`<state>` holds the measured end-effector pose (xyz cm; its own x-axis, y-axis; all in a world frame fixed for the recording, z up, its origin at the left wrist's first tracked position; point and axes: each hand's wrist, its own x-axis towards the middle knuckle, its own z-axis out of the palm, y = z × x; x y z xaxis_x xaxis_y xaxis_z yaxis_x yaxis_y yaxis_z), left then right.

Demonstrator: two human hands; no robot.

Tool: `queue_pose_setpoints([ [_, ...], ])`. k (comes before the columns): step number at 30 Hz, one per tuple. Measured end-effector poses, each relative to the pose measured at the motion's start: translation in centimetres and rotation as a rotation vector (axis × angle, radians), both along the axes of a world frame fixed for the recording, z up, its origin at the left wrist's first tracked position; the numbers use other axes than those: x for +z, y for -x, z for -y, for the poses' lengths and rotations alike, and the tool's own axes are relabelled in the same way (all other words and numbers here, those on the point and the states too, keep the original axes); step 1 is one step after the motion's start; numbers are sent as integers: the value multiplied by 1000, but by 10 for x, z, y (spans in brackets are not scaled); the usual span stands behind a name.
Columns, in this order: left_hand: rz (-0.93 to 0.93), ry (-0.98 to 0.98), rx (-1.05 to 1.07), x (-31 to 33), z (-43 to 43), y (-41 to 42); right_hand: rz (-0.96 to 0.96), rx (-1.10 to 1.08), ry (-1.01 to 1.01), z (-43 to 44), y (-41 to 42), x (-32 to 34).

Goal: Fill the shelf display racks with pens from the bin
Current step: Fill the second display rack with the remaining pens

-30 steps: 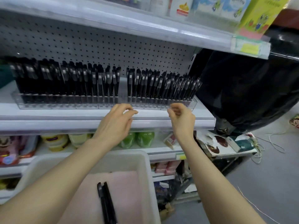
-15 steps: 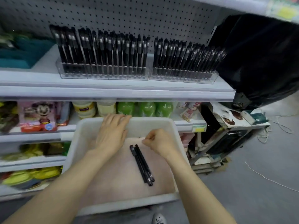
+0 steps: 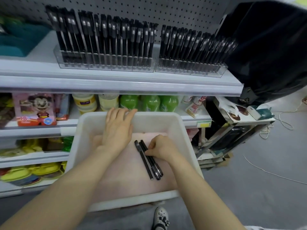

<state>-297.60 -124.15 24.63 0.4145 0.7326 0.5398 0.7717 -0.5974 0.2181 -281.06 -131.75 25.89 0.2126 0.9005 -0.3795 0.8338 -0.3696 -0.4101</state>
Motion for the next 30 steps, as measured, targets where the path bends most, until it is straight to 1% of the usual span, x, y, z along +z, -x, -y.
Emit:
queue_pose_setpoints([
  [4, 6, -13, -3, 0, 2, -1, 27, 36, -22, -1, 2, 0],
  [6, 4, -13, -22, 0, 1, 0, -10, 13, -76, -1, -3, 2],
  [9, 15, -42, -133, 5, 0, -4, -190, -55, -195, -3, -12, 15],
  [11, -17, -83, -224, 10, 0, -11, -315, -66, -230, -4, -16, 29],
  [14, -73, -138, -289, 19, 0, -23, -397, -48, -265, -10, -24, 52],
  [16, -90, -170, -280, 28, -4, -29, -349, -25, -296, -14, -36, 69],
  [19, -101, -195, -215, 45, -14, -41, -185, -6, -309, -15, -63, 98],
  [20, -91, -197, -193, 51, -18, -47, -162, -23, -342, -16, -75, 107],
  [21, -80, -191, -174, 58, -21, -54, -212, -64, -394, -16, -85, 116],
  [22, -71, -181, -160, 64, -24, -61, -346, -129, -467, -17, -95, 123],
  [24, -59, -156, -154, 76, -28, -79, -697, -301, -632, -19, -107, 136],
  [25, -48, -136, -161, 82, -28, -90, -828, -380, -690, -20, -110, 141],
  [27, -10, -92, -180, 95, -28, -113, -977, -484, -765, -26, -117, 145],
  [29, 18, -51, -194, 107, -28, -136, -1080, -539, -804, -33, -126, 144],
  [30, 22, -30, -194, 112, -29, -147, -1099, -553, -812, -37, -132, 142],
])
